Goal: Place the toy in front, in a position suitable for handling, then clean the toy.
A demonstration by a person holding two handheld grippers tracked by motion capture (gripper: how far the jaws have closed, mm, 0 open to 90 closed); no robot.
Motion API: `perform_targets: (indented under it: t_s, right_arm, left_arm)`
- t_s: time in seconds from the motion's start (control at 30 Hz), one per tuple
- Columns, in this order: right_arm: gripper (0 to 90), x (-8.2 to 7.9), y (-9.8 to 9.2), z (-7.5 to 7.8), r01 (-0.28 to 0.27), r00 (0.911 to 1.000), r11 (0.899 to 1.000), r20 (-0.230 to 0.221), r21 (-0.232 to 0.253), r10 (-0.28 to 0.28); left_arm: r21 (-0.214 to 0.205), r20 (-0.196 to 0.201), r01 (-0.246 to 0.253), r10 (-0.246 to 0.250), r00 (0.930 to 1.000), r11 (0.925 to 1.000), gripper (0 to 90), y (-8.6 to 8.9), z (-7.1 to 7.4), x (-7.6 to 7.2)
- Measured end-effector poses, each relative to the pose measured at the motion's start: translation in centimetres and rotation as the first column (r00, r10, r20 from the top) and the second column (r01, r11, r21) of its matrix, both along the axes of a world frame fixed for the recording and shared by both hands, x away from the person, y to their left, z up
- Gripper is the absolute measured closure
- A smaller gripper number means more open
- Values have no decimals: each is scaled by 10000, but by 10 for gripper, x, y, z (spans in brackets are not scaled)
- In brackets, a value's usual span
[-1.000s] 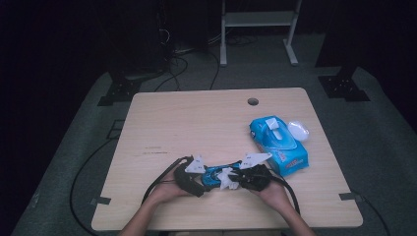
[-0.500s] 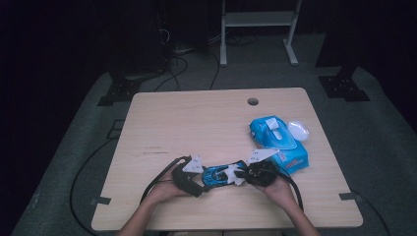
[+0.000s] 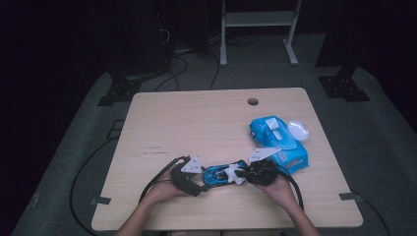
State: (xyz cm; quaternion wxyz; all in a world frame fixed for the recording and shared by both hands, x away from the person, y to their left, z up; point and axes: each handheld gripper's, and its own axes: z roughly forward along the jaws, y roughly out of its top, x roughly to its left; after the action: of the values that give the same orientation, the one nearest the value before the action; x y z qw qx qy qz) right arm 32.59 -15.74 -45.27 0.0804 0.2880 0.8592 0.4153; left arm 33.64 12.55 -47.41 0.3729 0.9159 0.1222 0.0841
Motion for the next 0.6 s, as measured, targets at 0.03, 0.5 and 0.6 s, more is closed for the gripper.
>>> perform_targets:
  t_s: [0.03,0.5,0.6]
  right_arm:
    - [814,-1,2,1,14,10000,10000,83,-87,-13]
    - [814,-5,64,6,-1620,9834,9827,675,-894,1683]
    - [814,-1,76,5,-1970,9775,9752,564,-1005,2033]
  left_arm:
    - [-19,67,29,-28,10000,10000,311,0,0,0]
    - [9,80,-41,41,10000,10000,251,-8,-1,4]
    - [32,62,-51,51,10000,10000,251,-7,0,4]
